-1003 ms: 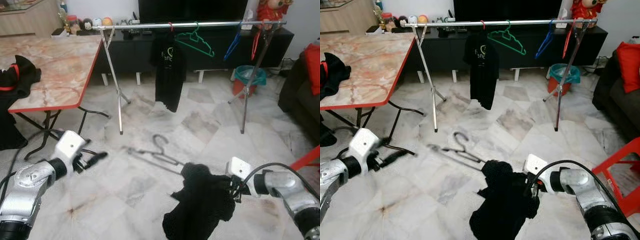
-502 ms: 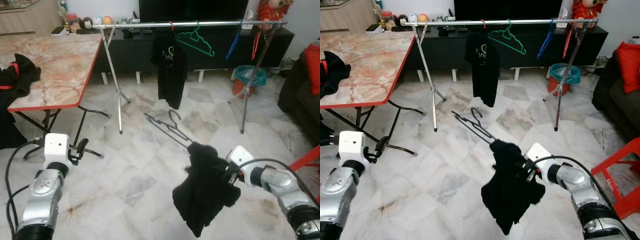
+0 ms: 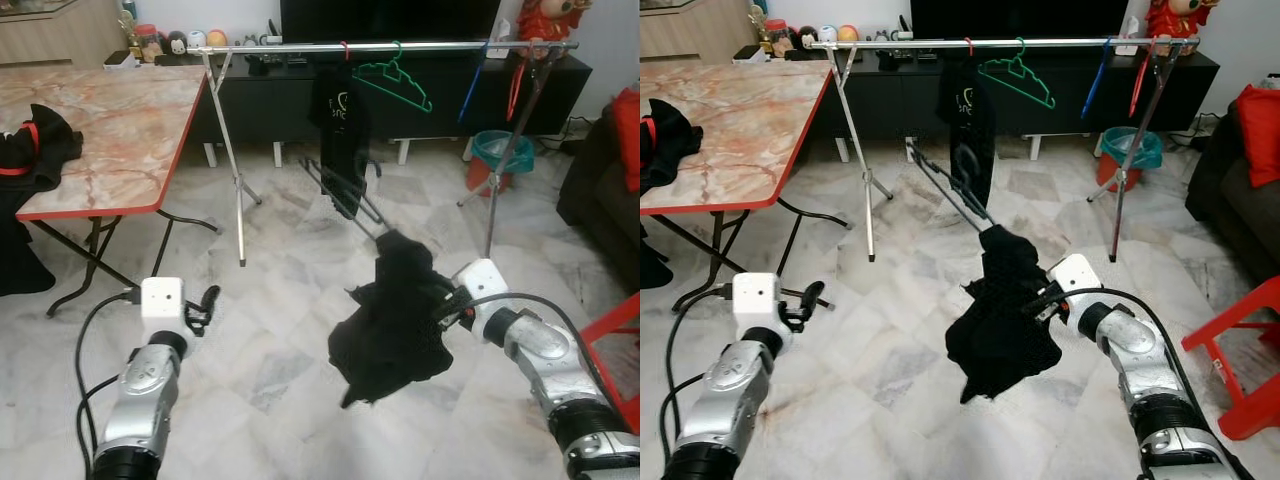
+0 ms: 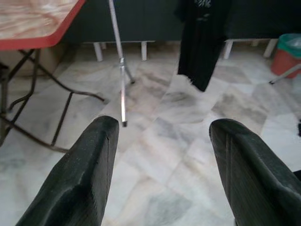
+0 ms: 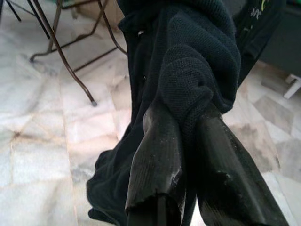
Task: Hang hanger
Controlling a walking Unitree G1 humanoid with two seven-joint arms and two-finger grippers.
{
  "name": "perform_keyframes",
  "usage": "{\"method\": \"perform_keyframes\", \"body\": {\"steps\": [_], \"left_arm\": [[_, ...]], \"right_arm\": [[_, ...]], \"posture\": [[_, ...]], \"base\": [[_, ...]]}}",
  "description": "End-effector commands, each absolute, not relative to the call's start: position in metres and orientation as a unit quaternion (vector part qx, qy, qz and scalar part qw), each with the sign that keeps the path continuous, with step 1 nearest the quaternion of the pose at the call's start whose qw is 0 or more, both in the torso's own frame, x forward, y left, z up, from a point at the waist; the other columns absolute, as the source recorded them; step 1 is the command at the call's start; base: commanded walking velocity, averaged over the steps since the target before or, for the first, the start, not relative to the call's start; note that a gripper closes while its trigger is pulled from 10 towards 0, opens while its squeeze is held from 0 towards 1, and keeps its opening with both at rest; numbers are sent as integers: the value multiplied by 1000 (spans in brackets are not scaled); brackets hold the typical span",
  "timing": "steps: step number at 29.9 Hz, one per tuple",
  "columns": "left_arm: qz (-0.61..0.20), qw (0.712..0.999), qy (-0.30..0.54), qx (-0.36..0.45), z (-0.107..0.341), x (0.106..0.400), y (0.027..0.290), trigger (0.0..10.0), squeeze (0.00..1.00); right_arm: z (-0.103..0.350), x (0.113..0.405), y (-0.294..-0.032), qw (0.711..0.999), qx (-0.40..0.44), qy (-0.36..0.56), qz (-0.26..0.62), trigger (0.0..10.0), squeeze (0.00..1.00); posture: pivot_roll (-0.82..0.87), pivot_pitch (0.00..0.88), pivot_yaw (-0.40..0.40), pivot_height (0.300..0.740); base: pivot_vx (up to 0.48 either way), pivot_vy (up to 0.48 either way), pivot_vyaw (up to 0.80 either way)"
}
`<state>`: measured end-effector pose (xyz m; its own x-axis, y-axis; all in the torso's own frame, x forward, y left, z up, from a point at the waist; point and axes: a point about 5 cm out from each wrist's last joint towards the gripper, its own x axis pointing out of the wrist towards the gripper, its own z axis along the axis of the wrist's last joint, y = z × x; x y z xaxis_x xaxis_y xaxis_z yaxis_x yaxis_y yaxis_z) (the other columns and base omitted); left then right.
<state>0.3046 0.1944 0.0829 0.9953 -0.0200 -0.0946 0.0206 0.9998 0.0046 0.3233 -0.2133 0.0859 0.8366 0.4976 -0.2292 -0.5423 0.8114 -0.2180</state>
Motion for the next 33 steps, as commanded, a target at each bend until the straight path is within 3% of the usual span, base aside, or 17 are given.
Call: {"method": "perform_keyframes", "body": {"steps": [1, 19, 33], "left_arm": [[-23, 999, 41, 5, 85, 308, 186, 10000, 0], [-46, 998, 49, 12, 80, 304, 183, 10000, 0], [-69, 996, 60, 8, 78, 303, 178, 10000, 0]], "right_arm": [[96, 326, -206, 951, -127, 46, 278, 10000, 0], [107, 334, -217, 948, -156, 49, 273, 10000, 0], [103, 336, -210, 950, -132, 57, 277, 10000, 0]], "posture": [[-22, 0, 9, 740], [-23, 0, 9, 740], [-15, 0, 2, 740]], "base": [[0, 0, 0], [0, 0, 682], [0, 0, 0]]}}
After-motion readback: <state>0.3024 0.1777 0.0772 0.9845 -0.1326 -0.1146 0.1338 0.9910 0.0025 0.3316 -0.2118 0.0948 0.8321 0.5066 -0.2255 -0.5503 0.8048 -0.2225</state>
